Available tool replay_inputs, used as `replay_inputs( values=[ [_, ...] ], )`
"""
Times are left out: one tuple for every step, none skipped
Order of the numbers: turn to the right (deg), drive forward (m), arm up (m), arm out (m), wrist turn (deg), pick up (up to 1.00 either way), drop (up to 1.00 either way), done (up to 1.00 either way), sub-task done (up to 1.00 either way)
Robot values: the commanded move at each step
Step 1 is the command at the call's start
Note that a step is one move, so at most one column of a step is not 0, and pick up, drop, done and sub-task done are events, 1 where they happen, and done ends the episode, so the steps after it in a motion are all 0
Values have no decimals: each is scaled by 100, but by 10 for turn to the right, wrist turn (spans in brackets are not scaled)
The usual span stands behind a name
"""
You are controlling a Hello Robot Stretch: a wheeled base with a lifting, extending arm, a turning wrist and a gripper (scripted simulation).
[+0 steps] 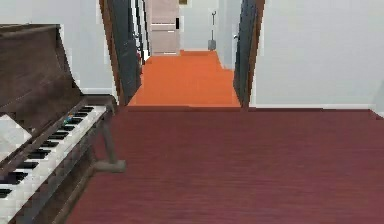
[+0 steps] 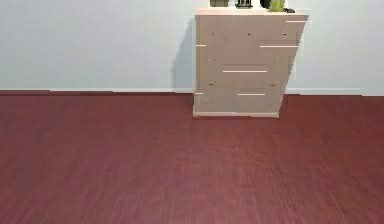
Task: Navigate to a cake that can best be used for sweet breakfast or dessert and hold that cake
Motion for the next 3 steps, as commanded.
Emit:
replay_inputs(
  values=[
    [0,100,0,0,0,0,0,0,0],
    [-30,0,0,0,0,0,0,0,0],
    [0,70,0,0,0,0,0,0,0]
  ],
)
